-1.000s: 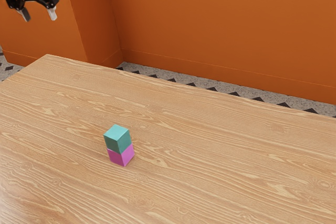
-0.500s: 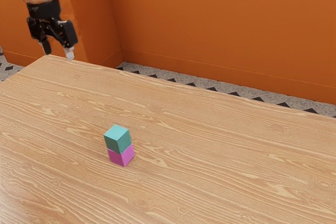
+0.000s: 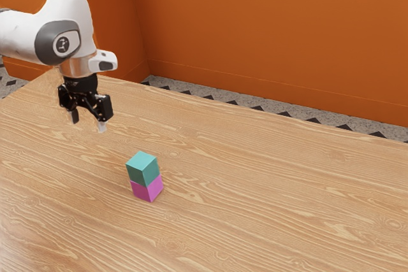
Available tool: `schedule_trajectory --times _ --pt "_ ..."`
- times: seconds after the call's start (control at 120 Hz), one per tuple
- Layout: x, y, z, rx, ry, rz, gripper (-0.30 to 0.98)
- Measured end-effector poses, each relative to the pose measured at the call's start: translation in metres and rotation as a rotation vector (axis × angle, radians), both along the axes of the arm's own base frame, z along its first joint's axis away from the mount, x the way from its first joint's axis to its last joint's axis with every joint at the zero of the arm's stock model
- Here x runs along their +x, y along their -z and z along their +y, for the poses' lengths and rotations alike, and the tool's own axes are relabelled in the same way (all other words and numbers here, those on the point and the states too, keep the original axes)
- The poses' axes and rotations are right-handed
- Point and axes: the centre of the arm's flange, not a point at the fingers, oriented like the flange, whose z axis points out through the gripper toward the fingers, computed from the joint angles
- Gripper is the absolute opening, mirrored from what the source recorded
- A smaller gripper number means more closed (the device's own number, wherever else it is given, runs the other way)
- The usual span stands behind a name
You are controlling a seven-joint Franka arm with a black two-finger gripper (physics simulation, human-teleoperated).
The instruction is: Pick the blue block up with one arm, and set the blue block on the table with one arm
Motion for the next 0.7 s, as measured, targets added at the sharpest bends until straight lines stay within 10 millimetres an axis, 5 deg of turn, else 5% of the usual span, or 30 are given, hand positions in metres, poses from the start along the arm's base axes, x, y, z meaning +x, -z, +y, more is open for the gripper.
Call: schedule_trajectory --times 0.225,0.433,0.7 --pt "0.026 0.027 -0.041 -0.001 0.092 -0.111 0.66" --pt "0.021 0.076 -0.077 -0.054 0.140 -0.164 0.66" --pt "0.021 0.100 -0.081 -0.104 0.134 -0.233 0.66"
